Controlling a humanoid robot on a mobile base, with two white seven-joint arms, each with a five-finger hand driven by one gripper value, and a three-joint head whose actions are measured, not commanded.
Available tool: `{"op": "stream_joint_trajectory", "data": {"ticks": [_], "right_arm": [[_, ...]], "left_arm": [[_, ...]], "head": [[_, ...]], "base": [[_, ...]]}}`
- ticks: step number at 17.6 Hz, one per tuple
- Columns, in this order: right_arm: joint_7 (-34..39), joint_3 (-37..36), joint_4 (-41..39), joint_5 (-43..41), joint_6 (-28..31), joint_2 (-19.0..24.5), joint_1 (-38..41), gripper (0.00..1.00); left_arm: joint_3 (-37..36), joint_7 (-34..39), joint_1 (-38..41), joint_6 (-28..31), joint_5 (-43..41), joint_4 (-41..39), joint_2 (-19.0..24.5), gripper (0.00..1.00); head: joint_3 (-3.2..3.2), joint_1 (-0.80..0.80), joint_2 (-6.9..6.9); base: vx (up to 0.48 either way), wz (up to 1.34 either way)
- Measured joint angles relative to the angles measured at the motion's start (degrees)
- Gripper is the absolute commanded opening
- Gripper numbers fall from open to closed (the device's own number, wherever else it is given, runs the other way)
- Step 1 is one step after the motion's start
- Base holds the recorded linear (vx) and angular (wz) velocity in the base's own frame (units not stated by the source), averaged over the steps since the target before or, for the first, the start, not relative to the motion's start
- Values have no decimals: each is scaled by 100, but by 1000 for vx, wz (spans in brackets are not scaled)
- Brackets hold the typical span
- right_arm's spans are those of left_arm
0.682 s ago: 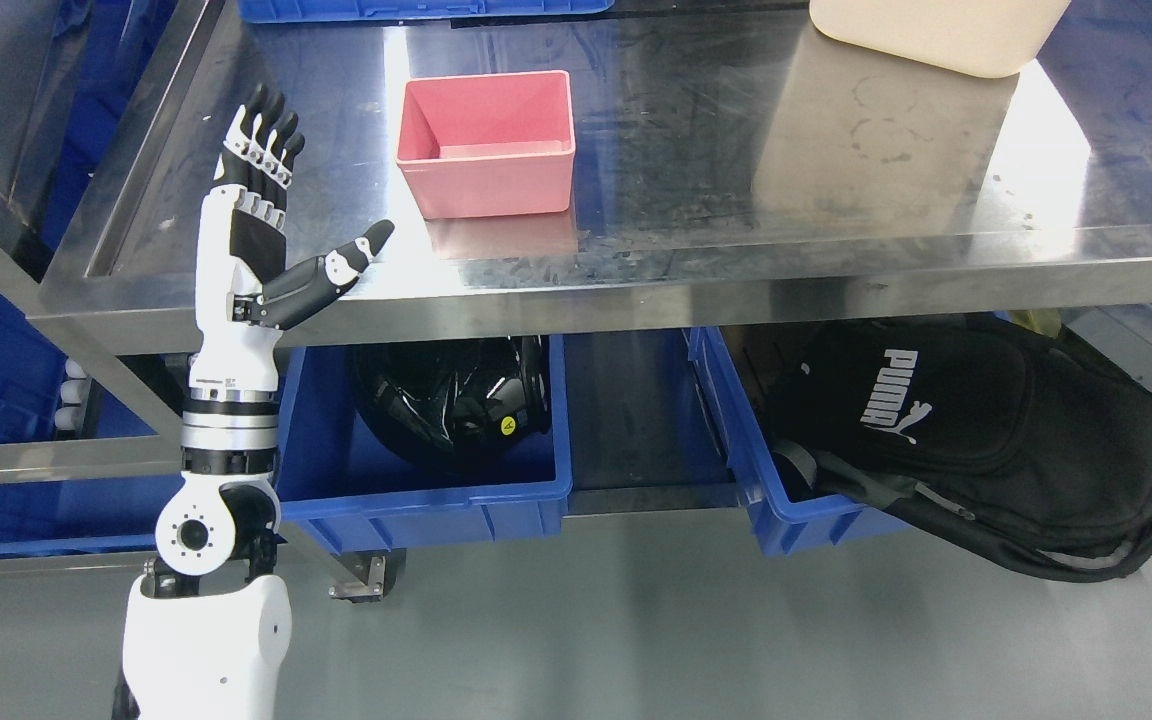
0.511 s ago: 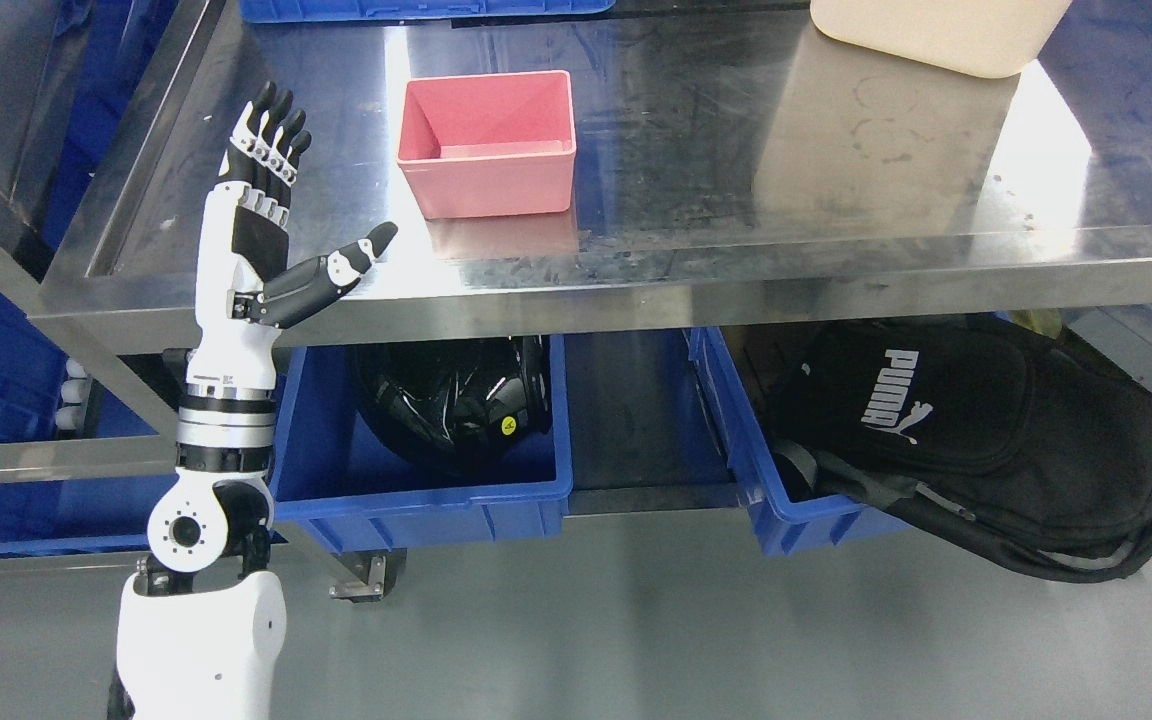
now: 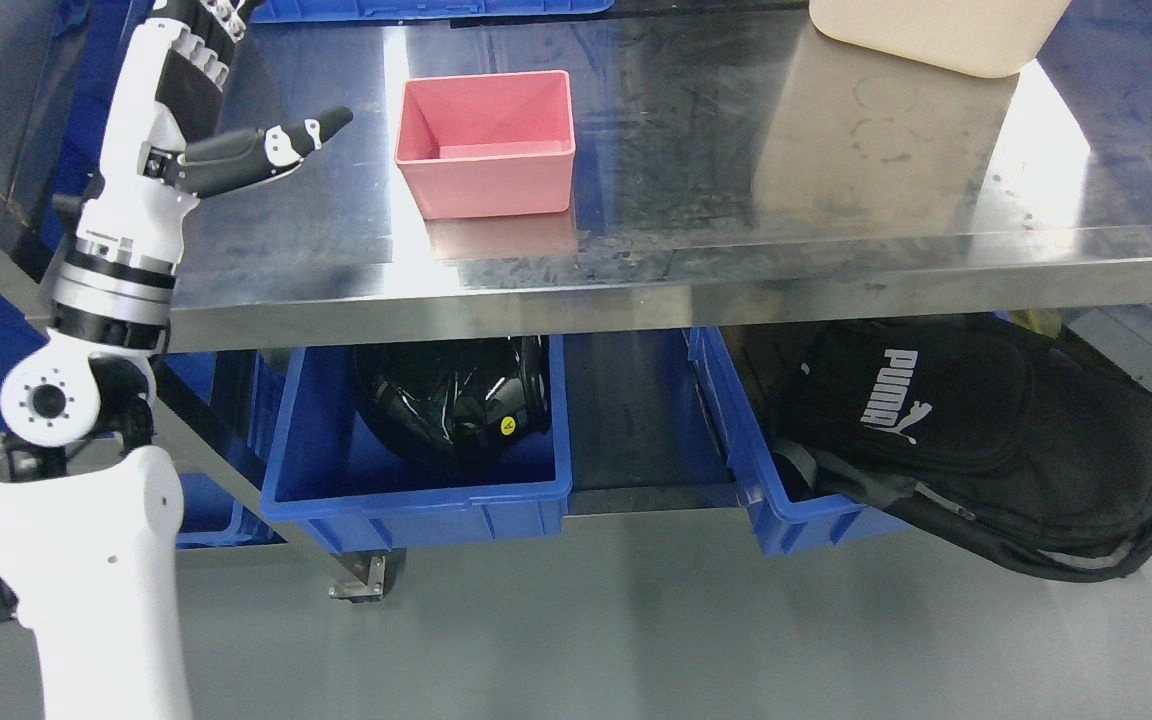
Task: Place storage box into left shelf container
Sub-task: 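Reach the left hand forward toward the pink box on the table, then close the left hand fingers around the pink box's rim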
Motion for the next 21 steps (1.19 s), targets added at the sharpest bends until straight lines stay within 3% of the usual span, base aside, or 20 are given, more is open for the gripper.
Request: {"op": "stream_joint_trajectory", "data": {"ticks": [6,9,14,21], "right_arm": [[1,0,0,0,0,0,0,100],[1,0,0,0,0,0,0,100],[2,0,0,0,0,0,0,100],[2,0,0,0,0,0,0,100]], "left_arm": [[-922,-1410,-939,-52,-856,372,932,94],[-1382,-1967,-1298,110,-1123,569,1152,93],[-1977,-2725,-1907,1269,-1349,893,1121,93],[-2774,-3056,-2781,1536,-1527,1592,884,94]], "head": [[0,0,0],[0,0,0],[0,0,0],[0,0,0]], "base": [[0,0],[0,0],[0,0],[0,0]]}}
